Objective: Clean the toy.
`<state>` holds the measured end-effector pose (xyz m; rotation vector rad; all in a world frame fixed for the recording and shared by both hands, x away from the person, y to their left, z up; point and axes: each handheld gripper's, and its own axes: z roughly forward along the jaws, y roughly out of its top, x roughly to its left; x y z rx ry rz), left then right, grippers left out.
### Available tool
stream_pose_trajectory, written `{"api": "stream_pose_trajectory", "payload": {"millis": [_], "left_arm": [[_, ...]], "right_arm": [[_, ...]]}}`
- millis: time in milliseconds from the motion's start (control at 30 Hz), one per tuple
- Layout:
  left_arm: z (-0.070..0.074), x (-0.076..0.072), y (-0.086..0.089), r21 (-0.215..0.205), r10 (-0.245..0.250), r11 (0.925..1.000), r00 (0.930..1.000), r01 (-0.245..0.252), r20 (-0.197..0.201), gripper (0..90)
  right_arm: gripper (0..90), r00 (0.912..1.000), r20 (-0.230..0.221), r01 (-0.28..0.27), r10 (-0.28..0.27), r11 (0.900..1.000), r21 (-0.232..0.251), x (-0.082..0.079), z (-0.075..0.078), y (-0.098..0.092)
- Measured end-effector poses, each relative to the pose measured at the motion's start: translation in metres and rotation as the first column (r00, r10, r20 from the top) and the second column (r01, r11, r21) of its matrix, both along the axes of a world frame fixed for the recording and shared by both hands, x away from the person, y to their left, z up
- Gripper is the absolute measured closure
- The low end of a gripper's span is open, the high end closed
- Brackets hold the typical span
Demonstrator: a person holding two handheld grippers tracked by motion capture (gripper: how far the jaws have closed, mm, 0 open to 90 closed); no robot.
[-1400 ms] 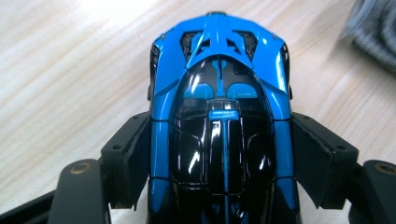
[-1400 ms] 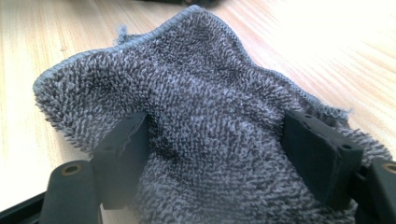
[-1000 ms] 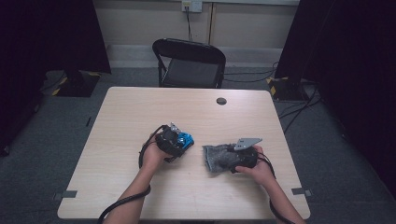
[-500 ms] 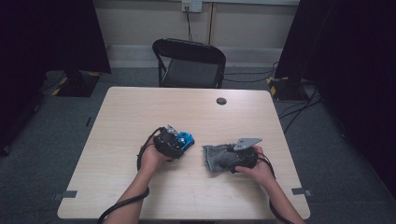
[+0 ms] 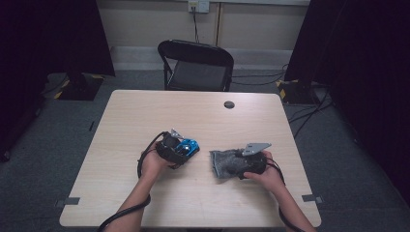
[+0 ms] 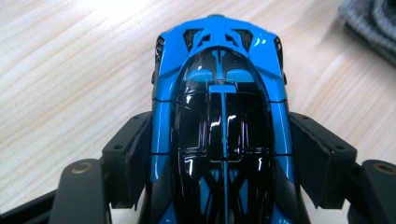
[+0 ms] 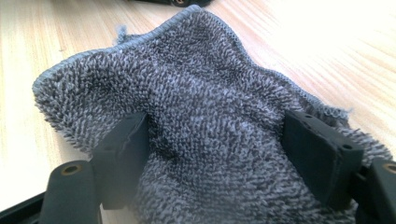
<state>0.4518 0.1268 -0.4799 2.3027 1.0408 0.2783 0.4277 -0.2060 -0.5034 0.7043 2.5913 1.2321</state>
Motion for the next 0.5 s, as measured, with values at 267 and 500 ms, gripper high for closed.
{"api": "stream_pose_trajectory", "payload": {"millis": [267, 500], "left_arm": [[0.009, -0.009, 0.001, -0.007, -0.025, 0.9997, 0.9994, 0.025, 0.025, 28.3], [0.023, -0.018, 0.002, -0.032, -0.062, 0.9974, 0.9964, 0.064, 0.058, 28.3]], "right_arm": [[23.4, 1.0, 0.0, 0.002, -0.002, 1.0, 0.001, 0.0, 0.0, 0.0], [22.8, 1.0, -0.003, -0.005, 0.005, 1.0, 0.006, 0.002, 0.007, -0.004]]}}
